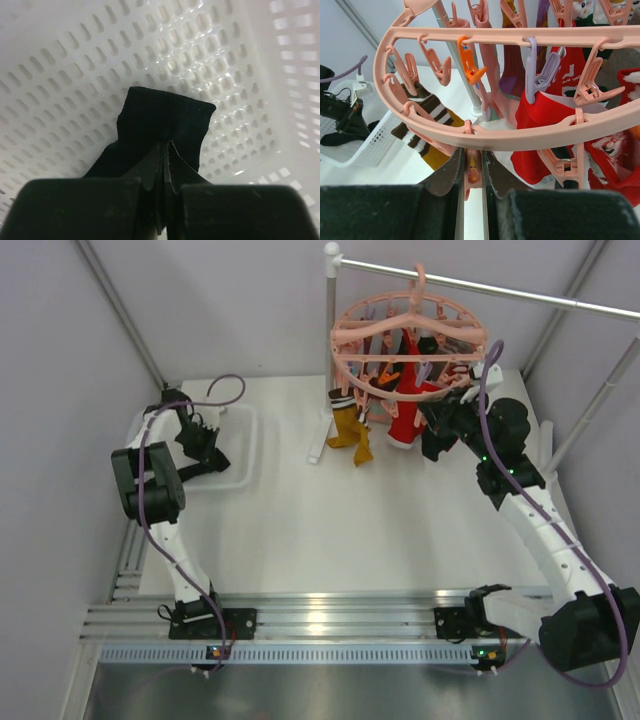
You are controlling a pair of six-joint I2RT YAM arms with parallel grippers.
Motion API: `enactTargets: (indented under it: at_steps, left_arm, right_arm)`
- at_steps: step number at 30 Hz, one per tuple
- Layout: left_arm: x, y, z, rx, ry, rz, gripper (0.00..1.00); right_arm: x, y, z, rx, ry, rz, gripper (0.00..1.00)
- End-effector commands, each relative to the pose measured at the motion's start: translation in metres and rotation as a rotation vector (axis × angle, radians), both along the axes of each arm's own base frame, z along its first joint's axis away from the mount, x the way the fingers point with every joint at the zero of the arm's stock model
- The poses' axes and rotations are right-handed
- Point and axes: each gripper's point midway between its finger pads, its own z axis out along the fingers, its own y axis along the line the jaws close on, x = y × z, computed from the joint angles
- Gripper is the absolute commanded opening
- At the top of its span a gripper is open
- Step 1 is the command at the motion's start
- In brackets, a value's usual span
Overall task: Clip the socks to the hanger
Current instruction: Pick up the sock from the bin, then clamp the sock onto the hanger.
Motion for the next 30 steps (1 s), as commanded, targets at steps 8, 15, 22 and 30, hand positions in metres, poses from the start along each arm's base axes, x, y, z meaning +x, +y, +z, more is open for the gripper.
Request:
enactTargets:
  at_steps: [8,15,22,30]
  left_arm:
    - [0.022,-0.048,0.148,-0.228,-0.377,-0.002,0.0]
    - [0.004,-0.097,0.238,-0.431,-0.569,-0.07,0.0]
    - [-0.051,-0.217,0.299,-0.645,-0.796,-0.264,0.0]
    - [-0.108,-0.338,0.296,-0.834,-0.722,-0.43,0.0]
  right_arm:
    - [-0.009,-0.01,0.027,0.034,-0.059,-0.033,0.0]
    - [-0.01,-0.008,0.033,0.067,-0.063,-0.028,0.0]
    - [-0.009,-0.005,0.036,0.099,-0.059,-0.018,0.0]
    - [-0.013,0.0,0.035,0.141,-0.03,0.005,0.0]
